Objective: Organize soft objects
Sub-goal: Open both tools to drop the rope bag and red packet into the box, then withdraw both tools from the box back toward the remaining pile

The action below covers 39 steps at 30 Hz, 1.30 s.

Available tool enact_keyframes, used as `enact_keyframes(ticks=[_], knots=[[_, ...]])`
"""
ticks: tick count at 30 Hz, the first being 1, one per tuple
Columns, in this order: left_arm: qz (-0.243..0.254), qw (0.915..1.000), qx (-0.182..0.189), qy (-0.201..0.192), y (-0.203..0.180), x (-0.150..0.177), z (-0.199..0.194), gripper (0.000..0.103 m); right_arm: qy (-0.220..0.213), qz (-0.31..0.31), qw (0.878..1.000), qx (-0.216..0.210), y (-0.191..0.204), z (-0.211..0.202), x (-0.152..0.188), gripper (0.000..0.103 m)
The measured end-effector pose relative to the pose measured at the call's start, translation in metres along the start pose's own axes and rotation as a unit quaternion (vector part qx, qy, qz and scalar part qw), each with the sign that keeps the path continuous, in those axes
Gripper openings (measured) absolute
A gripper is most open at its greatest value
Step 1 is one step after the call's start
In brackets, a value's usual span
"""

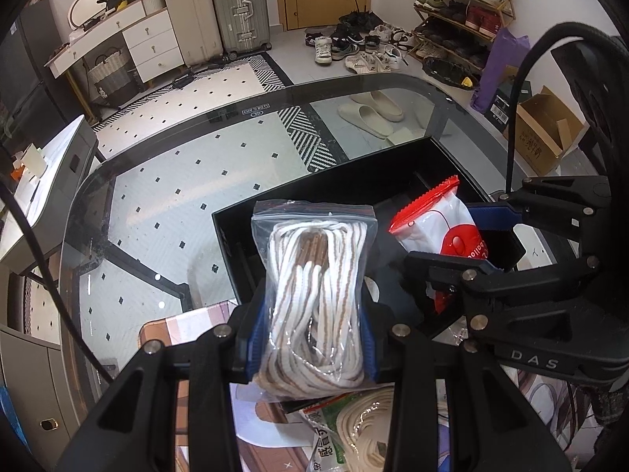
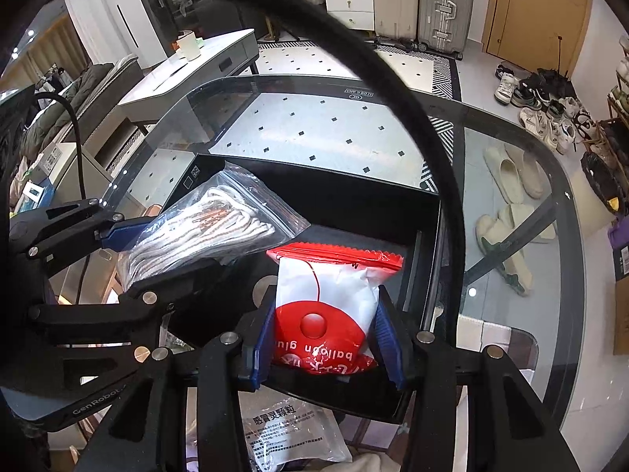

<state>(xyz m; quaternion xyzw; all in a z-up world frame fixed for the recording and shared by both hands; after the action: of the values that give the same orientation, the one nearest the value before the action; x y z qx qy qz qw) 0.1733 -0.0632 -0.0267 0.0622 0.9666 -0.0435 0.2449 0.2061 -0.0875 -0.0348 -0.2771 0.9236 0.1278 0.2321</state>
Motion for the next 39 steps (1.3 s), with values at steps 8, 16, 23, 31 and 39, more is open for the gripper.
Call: enact_keyframes(ticks=[8, 16, 23, 31, 39], knots=[[0.005, 1.0000, 0.005, 0.000, -0.001, 0.003, -0.006, 0.050, -0.008, 0.013, 1.000, -0.016, -0.002, -0.005, 0.003, 0.047], [-0.002, 0.9998, -0.005, -0.018, 0.004, 0.002, -0.021, 0.063, -0.022, 0.016, 0.999, -0.020, -0.002, -0.015, 0.000, 0.056], [-0.024, 0.9991, 0.001, -0.034, 0.022, 0.003, -0.038, 0.076, -0.042, 0.029, 0.999, -0.008, -0.007, -0.028, 0.001, 0.089], [-0.030, 0.9986, 0.010, -0.042, 0.022, 0.008, -0.050, 0.083, -0.054, 0.028, 0.998, 0.000, -0.009, -0.044, 0.002, 0.096], [-0.030, 0.9977, 0.008, -0.059, 0.014, 0.014, -0.068, 0.093, -0.071, 0.034, 0.997, -0.015, -0.009, -0.066, 0.010, 0.102]])
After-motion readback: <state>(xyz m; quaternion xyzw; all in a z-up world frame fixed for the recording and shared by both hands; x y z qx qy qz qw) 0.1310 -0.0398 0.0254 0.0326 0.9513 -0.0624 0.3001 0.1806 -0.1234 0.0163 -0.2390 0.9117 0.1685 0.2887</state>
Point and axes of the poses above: each gripper's, at about its wrist camera, not at the fingertips, and z roughly the way its jaws point, y to its left, x to its underside, the point moved 7 cm from there along z, roughly the way its jaws point, and after that the axes turned 7 degrees about -z, right-handed, at the moved point
